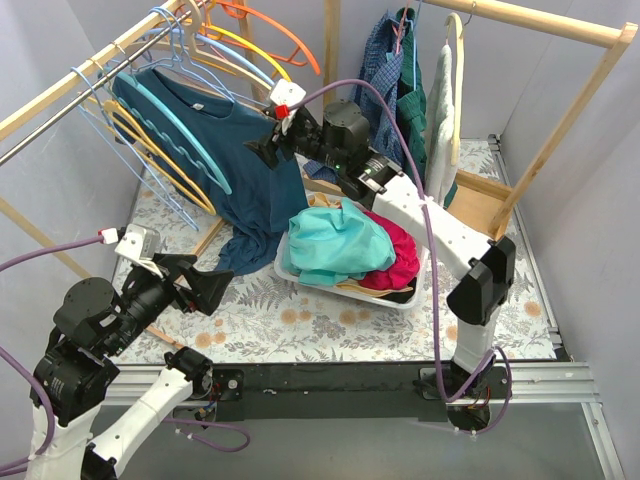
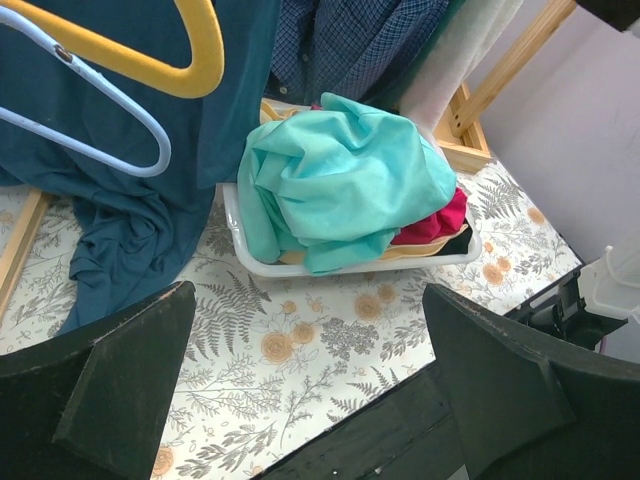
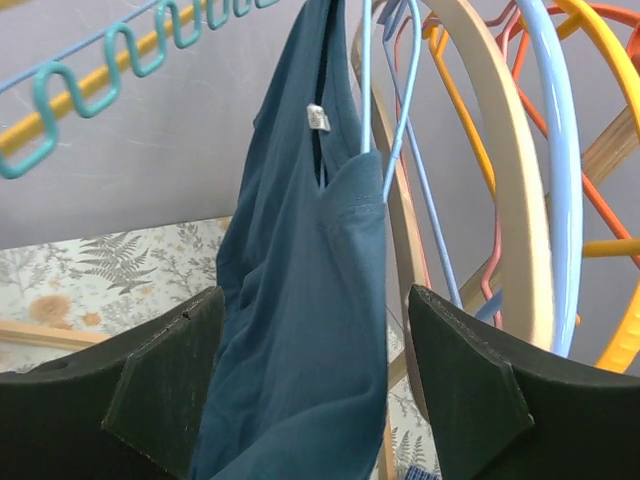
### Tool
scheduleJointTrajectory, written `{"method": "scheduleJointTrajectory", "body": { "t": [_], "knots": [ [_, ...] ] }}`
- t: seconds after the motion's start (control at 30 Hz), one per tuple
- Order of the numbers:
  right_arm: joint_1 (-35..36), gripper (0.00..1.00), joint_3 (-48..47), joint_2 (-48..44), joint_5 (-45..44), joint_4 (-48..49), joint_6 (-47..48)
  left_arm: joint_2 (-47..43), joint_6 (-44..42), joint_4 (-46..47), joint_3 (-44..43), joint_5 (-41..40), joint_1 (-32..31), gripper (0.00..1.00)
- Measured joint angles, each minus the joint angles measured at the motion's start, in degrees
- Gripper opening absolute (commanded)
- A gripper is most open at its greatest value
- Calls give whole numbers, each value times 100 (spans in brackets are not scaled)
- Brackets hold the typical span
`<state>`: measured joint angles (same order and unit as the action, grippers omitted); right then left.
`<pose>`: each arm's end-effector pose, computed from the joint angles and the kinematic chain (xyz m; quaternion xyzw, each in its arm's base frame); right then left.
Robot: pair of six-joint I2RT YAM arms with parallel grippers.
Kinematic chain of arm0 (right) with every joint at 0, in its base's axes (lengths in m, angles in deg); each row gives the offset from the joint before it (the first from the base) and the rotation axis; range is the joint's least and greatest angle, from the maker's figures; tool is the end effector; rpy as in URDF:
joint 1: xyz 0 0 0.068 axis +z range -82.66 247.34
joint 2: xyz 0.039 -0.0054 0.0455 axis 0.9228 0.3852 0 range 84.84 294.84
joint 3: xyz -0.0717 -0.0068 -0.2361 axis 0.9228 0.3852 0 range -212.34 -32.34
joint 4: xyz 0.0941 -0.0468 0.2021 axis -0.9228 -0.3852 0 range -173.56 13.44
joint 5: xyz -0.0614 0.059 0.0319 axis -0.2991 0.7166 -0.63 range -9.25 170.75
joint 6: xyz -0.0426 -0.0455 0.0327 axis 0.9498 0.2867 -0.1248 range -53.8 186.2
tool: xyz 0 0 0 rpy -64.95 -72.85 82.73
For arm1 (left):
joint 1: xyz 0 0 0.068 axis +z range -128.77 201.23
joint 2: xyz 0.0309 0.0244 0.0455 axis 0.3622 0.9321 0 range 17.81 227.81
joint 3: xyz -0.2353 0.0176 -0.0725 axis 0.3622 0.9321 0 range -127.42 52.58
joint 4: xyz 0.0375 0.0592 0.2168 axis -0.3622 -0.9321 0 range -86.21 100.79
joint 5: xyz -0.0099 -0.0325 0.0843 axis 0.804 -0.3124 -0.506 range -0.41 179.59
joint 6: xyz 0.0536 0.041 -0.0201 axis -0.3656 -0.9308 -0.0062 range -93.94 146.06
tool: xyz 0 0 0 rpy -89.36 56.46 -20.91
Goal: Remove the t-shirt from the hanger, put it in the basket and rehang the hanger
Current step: Pick up the hanger from the clothesline.
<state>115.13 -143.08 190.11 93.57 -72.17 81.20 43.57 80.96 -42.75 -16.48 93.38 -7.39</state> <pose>0.2678 0.3143 0.4442 -0.4062 0.5016 0.2835 0.7092 0.0391 -0.0257 0.3800 -0.1536 0.7517 -0.4457 0.4611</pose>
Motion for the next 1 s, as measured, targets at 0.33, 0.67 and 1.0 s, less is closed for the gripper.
{"method": "scheduleJointTrajectory", "body": {
  "t": [0.33, 0.67, 1.0],
  "knots": [
    [-57, 47, -424, 511, 243, 26, 44, 0, -31, 7, 105, 42, 0, 98],
    [-37, 45, 323, 7, 404, 306, 15, 0, -50, 7, 120, 50, 0, 98],
    [33, 43, 597, -323, 568, 481, 24, -35, -48, 4, 120, 50, 0, 98]
  ]
}}
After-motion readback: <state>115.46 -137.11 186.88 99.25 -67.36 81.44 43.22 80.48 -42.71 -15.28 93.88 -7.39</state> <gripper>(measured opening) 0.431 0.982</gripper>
